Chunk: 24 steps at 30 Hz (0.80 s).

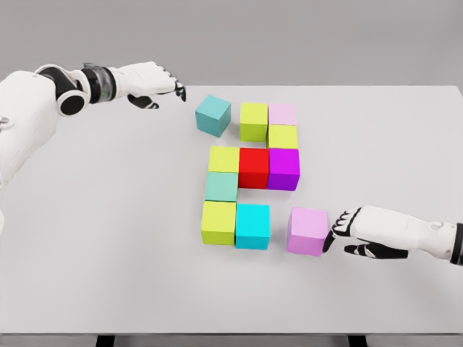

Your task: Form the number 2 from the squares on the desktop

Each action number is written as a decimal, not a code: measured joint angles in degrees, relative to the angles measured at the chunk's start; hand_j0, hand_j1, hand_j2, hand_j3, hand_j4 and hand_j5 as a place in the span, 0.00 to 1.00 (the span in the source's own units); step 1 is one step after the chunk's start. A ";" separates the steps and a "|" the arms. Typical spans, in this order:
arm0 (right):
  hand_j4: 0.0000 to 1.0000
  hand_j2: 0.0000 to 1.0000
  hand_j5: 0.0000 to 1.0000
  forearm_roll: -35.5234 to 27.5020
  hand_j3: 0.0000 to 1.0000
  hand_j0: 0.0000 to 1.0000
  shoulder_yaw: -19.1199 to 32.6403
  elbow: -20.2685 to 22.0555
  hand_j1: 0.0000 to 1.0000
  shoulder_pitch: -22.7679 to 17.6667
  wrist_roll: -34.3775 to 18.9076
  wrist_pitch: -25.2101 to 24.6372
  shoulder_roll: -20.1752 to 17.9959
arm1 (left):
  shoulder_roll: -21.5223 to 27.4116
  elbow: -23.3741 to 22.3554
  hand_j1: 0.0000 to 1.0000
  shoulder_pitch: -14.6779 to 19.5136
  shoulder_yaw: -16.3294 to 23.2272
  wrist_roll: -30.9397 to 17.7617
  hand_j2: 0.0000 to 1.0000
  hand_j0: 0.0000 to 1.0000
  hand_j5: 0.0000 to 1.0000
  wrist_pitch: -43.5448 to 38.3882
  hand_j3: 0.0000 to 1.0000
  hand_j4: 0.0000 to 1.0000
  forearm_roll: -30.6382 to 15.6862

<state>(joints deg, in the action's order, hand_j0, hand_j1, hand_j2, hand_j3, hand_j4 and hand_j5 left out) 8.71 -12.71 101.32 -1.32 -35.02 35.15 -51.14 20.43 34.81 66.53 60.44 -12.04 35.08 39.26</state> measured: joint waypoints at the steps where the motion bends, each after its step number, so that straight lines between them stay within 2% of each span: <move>1: 0.58 0.58 0.58 0.03 0.58 0.58 0.02 0.00 0.58 0.26 0.00 0.00 0.02 | -0.32 -0.25 0.63 0.00 -0.01 -0.02 0.63 0.63 0.63 0.00 0.63 0.63 0.07; 19: 0.58 0.58 0.58 0.11 0.58 0.58 0.54 0.00 0.58 0.27 0.00 0.01 -0.52 | -2.76 -3.58 0.65 -0.35 -0.27 -0.04 0.65 0.65 0.65 0.00 0.65 0.65 0.20; 24: 0.58 0.58 0.58 0.34 0.58 0.58 3.26 -0.01 0.58 -0.79 0.00 0.00 -1.28 | -3.97 -4.40 0.65 -0.44 -0.26 -0.07 0.65 0.65 0.65 0.00 0.65 0.65 0.19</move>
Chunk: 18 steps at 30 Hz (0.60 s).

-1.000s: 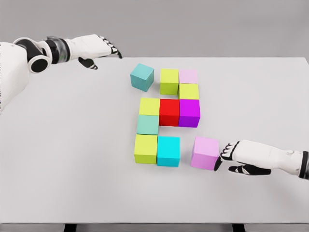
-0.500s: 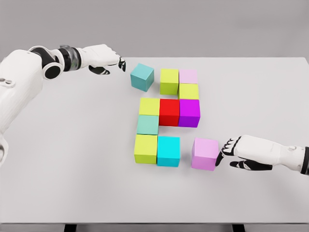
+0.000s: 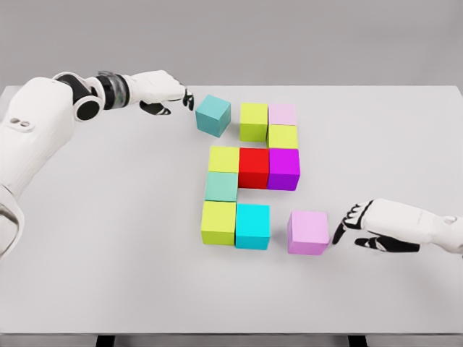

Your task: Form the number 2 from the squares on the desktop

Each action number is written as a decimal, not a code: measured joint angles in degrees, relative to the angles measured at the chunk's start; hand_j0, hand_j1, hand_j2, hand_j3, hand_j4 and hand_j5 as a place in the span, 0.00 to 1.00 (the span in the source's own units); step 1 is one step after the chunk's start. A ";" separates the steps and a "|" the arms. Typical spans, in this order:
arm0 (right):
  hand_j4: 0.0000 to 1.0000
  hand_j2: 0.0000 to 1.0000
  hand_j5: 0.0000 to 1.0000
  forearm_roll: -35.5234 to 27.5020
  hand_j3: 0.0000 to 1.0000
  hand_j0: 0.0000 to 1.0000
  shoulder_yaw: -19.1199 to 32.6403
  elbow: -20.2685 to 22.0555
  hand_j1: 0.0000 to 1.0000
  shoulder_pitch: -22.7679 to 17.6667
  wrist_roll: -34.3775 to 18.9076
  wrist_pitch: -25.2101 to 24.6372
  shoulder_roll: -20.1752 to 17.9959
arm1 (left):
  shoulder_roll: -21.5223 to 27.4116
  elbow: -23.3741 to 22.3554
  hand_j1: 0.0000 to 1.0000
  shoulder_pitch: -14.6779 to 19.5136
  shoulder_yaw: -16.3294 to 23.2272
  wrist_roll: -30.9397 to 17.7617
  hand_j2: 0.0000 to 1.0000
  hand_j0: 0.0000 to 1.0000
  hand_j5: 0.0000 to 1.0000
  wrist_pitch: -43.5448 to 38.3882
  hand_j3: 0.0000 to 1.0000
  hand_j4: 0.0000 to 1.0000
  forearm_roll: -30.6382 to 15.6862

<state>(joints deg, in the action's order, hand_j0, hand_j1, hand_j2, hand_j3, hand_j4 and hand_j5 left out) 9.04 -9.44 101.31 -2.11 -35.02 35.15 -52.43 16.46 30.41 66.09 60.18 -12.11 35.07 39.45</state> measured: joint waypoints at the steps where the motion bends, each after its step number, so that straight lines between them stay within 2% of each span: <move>1: 0.58 0.58 0.58 0.18 0.58 0.58 0.29 -0.02 0.58 0.00 0.00 0.00 0.02 | -0.11 -0.04 0.65 -0.09 0.00 0.00 0.65 0.65 0.65 0.00 0.65 0.65 -0.01; 18: 0.58 0.58 0.58 4.60 0.58 0.58 0.33 -0.17 0.58 -0.26 0.00 0.00 1.21 | -0.21 1.43 0.65 -0.79 0.06 -0.03 0.65 0.65 0.65 -0.03 0.65 0.65 -0.32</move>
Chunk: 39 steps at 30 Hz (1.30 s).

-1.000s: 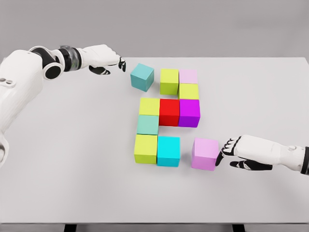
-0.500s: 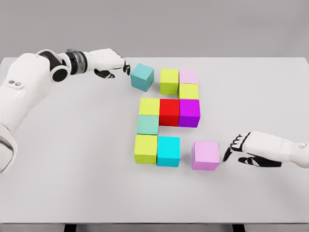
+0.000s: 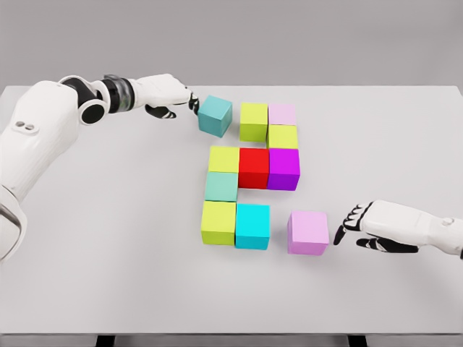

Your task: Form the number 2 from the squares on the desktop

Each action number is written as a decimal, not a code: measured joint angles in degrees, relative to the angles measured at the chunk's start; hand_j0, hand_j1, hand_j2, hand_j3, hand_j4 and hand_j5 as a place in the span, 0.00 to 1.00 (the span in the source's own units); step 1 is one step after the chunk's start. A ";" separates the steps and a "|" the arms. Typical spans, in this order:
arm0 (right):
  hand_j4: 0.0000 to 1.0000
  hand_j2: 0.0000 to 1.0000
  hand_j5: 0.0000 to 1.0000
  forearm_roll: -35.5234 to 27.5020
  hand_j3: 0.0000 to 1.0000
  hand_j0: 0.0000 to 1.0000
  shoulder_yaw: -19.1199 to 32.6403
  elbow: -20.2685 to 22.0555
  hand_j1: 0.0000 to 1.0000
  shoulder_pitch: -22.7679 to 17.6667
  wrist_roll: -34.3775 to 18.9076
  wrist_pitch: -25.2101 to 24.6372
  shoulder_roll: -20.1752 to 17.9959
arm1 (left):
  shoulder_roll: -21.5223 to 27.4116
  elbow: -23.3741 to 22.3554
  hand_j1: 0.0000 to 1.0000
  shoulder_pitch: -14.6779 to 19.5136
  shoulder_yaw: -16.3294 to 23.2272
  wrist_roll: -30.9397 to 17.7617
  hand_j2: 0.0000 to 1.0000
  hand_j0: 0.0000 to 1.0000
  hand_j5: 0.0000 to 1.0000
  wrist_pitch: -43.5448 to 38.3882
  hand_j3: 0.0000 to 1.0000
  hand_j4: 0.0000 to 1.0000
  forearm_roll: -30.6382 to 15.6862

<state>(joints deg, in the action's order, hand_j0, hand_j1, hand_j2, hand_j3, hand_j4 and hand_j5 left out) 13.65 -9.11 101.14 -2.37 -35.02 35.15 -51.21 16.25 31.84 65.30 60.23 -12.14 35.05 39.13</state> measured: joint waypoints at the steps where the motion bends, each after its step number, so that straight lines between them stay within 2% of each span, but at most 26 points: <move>1: 0.58 0.58 0.58 0.18 0.58 0.58 -0.01 0.01 0.58 0.00 0.00 0.00 0.08 | -0.01 0.05 0.65 0.00 0.01 0.00 0.65 0.65 0.65 0.00 0.65 0.65 0.01; 9: 0.58 0.58 0.58 1.75 0.58 0.58 -0.12 0.08 0.58 -0.44 0.00 0.00 2.07 | -0.11 1.41 0.65 -0.09 0.15 -0.01 0.65 0.65 0.65 0.02 0.65 0.65 0.06; 39: 0.58 0.58 0.58 2.15 0.58 0.58 -0.84 0.18 0.58 0.09 0.00 0.00 4.53 | -0.27 2.68 0.66 -0.62 -0.04 -1.15 0.66 0.66 0.66 0.02 0.66 0.66 0.01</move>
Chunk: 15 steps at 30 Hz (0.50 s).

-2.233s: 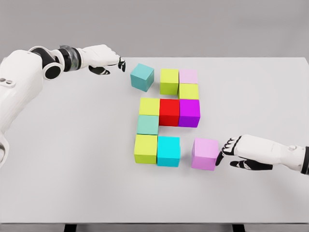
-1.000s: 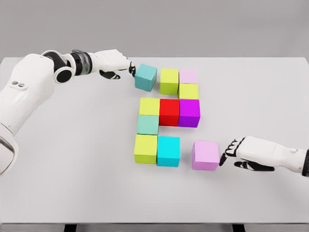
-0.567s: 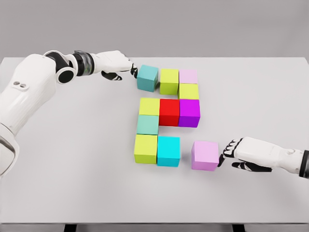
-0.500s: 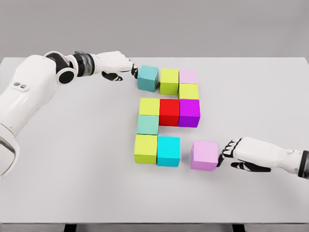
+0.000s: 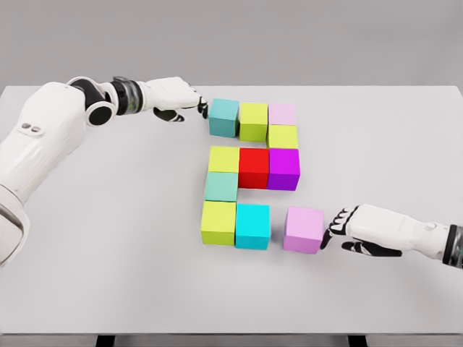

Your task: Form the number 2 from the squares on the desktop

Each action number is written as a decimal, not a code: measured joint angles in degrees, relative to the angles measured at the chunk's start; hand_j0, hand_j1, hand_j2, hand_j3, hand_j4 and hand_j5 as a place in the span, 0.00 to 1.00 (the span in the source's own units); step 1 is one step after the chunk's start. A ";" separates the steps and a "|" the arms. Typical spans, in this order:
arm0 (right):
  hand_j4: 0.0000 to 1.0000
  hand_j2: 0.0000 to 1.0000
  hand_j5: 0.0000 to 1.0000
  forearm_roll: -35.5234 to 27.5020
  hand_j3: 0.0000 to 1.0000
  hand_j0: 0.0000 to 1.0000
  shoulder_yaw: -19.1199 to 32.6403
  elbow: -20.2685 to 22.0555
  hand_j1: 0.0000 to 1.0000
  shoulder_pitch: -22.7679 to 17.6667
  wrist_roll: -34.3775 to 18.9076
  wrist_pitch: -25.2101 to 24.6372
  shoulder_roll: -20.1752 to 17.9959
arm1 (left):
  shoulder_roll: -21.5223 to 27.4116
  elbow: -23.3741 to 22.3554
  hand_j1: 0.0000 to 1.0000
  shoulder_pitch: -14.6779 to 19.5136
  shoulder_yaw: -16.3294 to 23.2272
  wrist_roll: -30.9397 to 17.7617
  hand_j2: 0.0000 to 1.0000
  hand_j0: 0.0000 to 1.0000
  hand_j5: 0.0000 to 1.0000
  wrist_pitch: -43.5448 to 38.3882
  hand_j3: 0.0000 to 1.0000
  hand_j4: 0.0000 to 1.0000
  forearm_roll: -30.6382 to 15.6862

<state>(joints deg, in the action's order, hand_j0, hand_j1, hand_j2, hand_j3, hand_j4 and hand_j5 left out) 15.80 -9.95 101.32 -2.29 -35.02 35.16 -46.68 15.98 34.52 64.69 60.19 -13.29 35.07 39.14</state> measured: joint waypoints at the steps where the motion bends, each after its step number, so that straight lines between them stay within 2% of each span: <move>1: 0.58 0.58 0.58 -0.01 0.58 0.58 -0.07 0.01 0.58 0.09 0.00 0.00 0.35 | 0.04 -0.07 0.66 0.09 -0.02 0.00 0.66 0.66 0.66 0.00 0.66 0.66 0.01; 8: 0.58 0.58 0.58 -0.05 0.58 0.58 -0.25 0.05 0.58 0.17 0.00 -0.02 1.19 | 0.12 -1.54 0.66 0.44 -0.34 0.00 0.66 0.66 0.66 0.01 0.66 0.66 0.13; 15: 0.58 0.58 0.58 0.71 0.58 0.58 0.30 -0.07 0.58 0.26 0.00 -0.01 0.50 | -0.30 -3.31 0.66 0.44 -0.58 -0.01 0.66 0.66 0.66 0.01 0.66 0.66 0.22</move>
<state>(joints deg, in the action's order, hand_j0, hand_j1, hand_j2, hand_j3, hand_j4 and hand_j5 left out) 16.51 -9.66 101.25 -2.02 -35.02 35.15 -46.18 15.68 31.21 65.13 59.62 -13.29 35.08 39.37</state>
